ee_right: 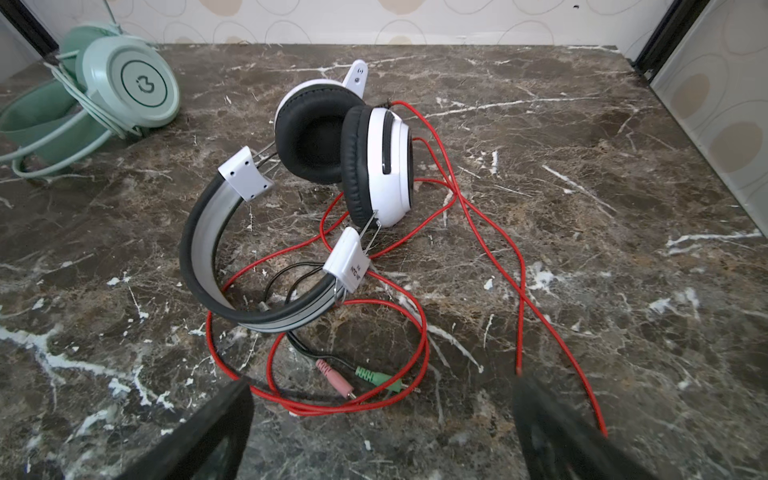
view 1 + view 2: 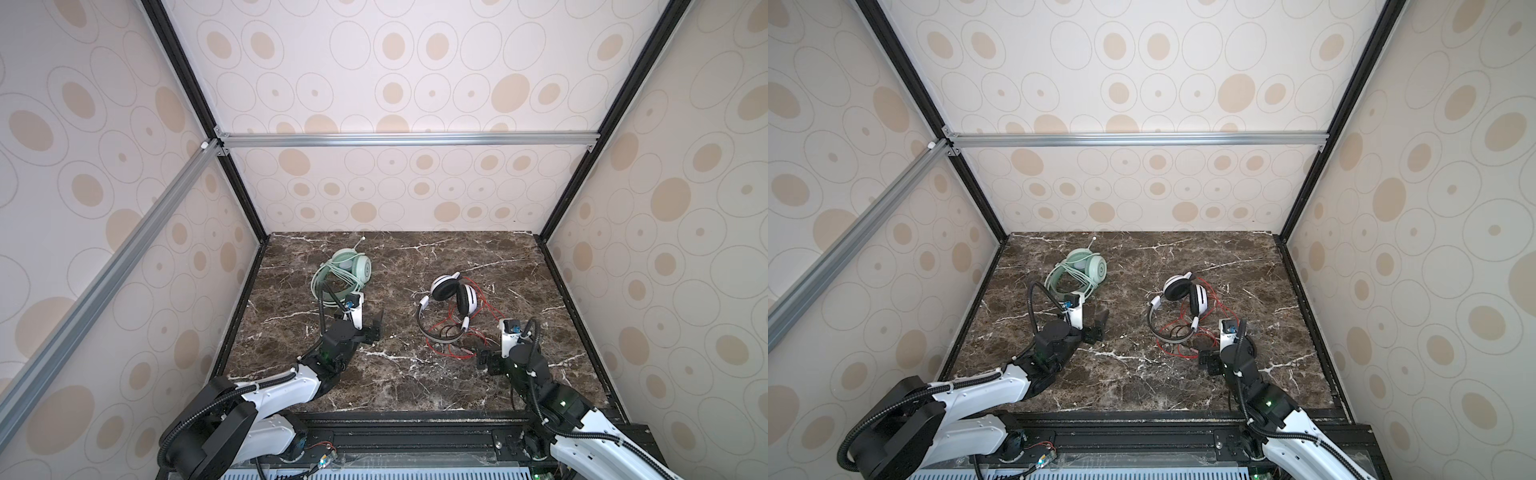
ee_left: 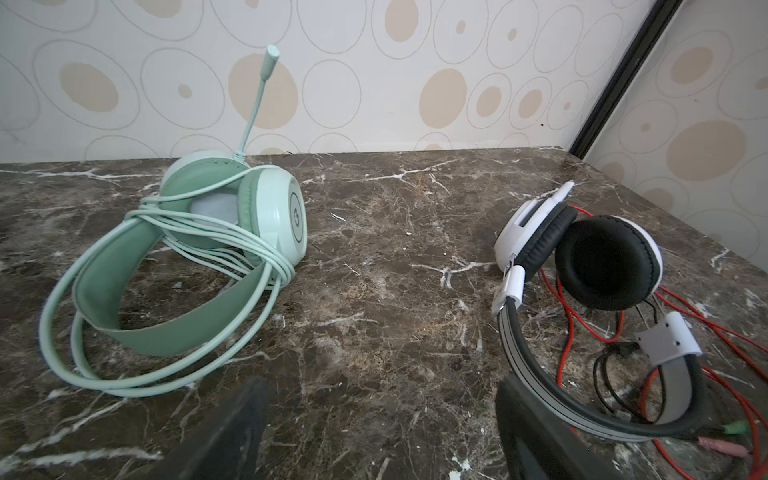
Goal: Wrap the headphones
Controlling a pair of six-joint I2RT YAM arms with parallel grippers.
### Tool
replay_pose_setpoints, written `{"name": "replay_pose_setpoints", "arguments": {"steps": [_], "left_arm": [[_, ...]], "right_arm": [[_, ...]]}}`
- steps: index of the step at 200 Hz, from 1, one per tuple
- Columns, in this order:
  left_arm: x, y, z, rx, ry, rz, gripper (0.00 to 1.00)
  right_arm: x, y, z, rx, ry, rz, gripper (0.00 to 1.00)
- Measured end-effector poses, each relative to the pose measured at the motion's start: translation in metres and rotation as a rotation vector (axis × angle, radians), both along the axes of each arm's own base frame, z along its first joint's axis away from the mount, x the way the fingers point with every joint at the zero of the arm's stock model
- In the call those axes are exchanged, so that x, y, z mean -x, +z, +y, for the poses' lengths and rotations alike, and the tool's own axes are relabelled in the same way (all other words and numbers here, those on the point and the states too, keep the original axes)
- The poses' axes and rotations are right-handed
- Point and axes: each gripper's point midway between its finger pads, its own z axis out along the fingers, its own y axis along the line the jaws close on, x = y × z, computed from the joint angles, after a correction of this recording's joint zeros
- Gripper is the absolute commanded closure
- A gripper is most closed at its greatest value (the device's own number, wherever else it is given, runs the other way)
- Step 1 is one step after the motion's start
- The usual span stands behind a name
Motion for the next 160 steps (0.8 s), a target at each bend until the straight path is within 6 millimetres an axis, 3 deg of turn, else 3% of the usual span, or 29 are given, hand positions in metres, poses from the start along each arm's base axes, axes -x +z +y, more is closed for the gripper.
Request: {"name": "replay_pose_setpoints", "arguments": {"steps": [82,135,160], "left_arm": [[0.020,0.013,0.018,-0.097,0.088,-0.083,0.14],[0.024,0.013,0.030,-0.102,0.128,-0.093,0.15],[0.024,0.010,0.032,-0.109,0.138,-0.089,0.15]], "right_arm": [[-0.032,0.003,0.008,0.073,-0.052,0.096,0.00],[-0.097,0.077,-0.039,-0.027,-0.235,0.149,0.05],[-0.133,0.087,-0.029,-0.026,-0.196,0.245,0.08]]}}
